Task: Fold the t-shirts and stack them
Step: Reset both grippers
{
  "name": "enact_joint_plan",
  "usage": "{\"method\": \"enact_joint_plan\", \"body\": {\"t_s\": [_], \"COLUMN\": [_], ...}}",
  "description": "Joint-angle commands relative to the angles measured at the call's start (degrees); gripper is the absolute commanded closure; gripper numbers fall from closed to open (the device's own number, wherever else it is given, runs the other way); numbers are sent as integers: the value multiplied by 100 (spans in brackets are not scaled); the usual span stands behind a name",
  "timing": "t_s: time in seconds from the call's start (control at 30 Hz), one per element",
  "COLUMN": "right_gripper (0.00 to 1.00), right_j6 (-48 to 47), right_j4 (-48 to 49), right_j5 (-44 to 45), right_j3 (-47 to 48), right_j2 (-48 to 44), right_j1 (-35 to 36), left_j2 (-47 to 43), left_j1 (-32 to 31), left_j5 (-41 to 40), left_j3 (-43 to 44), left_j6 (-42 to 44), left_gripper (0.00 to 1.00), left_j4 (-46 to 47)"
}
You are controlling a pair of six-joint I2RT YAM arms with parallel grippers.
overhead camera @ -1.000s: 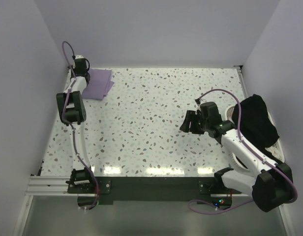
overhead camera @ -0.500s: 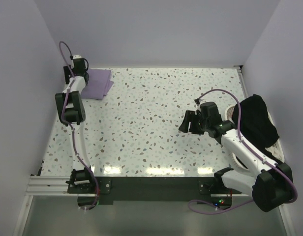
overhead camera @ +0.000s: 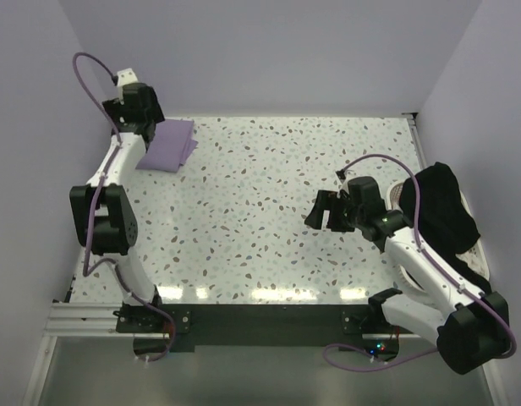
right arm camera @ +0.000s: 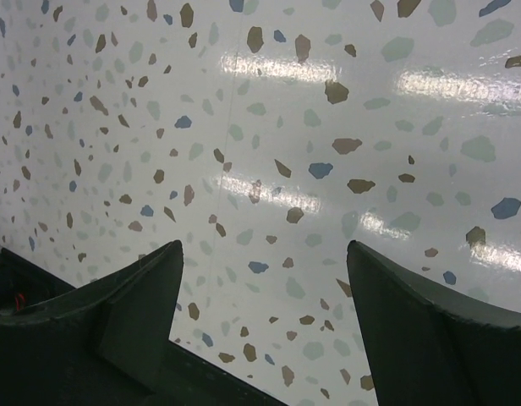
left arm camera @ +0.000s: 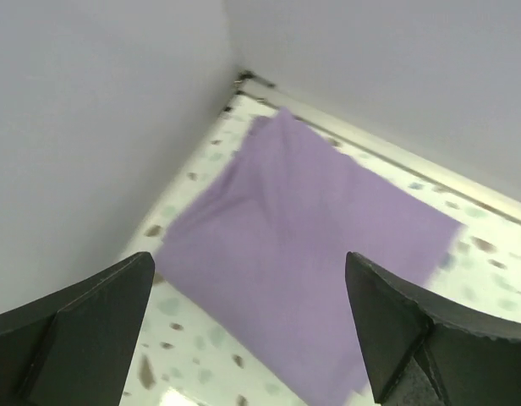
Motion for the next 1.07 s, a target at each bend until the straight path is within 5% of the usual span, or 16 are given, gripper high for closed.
{"method": "enact_joint_plan", "body": {"t_s": [0.0,0.3,0.53,0.8,1.03], "right_gripper": [18,16,16,15,16], "right_j6": [-9,88,167,220,343], "right_j4": [-61,-60,-43,-96,-87], "right_j5": [-241,-128,-5,513,794], "right_j3": [151,98,151,204,221], "right_j2": [-107,-354,-538,-696,-644], "right_j1": [17,17,26,17,26], "left_j2": [-1102,-3459,-4287,-4428,-4885], "left_j1": [-522,-2623,-4222,-4488,-4497], "left_j5": [321,770,1174,2105,2668], "left_j3": [-1273,-4071,-4610,-4425,-4838], "left_j6": [-850,-1694,-1581,-1027,-983], "left_gripper": [0,0,0,0,0], "left_j4": [145,464,279,-407,-20]}}
